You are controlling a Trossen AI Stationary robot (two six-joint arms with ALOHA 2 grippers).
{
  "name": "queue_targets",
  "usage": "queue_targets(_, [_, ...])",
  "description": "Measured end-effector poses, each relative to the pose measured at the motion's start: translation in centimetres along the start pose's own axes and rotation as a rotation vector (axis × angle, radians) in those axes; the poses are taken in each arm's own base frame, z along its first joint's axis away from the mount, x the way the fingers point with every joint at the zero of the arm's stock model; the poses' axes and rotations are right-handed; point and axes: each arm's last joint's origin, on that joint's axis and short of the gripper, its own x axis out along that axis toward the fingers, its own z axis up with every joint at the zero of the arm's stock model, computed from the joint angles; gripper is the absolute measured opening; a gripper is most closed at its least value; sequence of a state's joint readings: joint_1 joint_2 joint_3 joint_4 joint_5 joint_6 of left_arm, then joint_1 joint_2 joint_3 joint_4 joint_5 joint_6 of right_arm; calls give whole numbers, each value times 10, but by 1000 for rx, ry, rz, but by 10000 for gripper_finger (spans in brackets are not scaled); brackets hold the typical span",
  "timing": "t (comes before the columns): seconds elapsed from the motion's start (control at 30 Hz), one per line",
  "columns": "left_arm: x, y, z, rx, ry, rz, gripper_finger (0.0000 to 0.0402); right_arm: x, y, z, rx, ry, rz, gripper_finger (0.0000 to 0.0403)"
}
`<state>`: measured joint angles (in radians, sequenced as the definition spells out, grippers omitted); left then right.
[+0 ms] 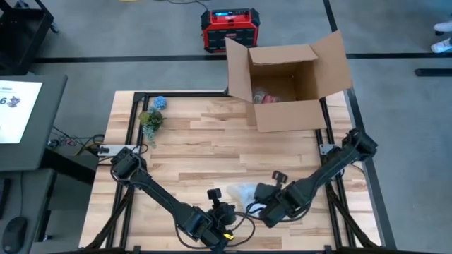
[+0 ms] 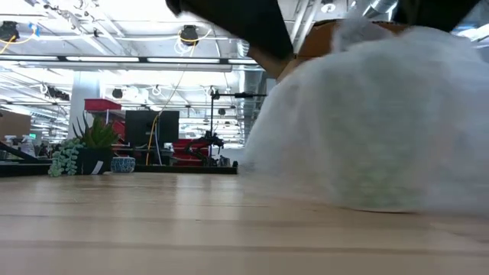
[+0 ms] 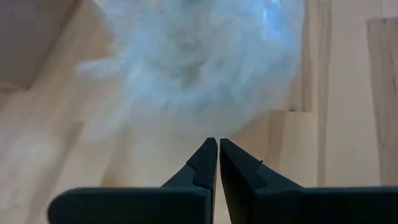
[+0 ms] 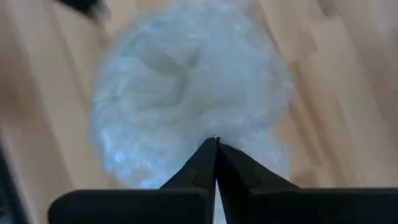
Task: Wrap mug
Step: Wrap the white patterned mug in the bubble wrap
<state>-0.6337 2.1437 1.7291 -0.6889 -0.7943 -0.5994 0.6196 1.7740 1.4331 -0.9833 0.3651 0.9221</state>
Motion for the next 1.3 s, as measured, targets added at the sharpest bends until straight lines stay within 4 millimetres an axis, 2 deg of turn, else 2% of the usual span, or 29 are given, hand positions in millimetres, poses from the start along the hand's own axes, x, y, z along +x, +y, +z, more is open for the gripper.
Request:
queue_targets(0.2, [26, 3, -6, 15, -50, -22, 0, 7, -5, 20, -32, -33, 60, 0])
queue_targets(0.37, [38, 11, -4, 47, -59, -1, 0, 35, -4, 30, -94, 32, 93, 0])
queue_targets(0.53, [39, 12, -4, 90, -54, 7, 0, 68, -3, 33, -172, 115, 91, 0])
queue_targets(0.67, [27, 6, -10, 130, -45, -2, 0, 77, -6, 36, -238, 132, 103, 0])
queue_targets(0.73, [19, 4, -9, 138, -63, -8, 0, 74, -8, 39, -245, 123, 116, 0])
queue_targets(0.87, [9, 2, -7, 137, -97, 7, 0, 54, -15, 43, -230, 82, 145, 0])
queue_targets(1.07, [8, 5, -2, 112, -117, 26, 0, 16, -29, 48, -200, 26, 181, 0])
queue_targets(1.2, [10, 7, 0, 88, -116, 28, 0, 9, -31, 49, -184, 5, 188, 0])
queue_targets(1.3, [10, 7, -1, 91, -113, 30, 0, 11, -29, 51, -180, -38, 172, 0])
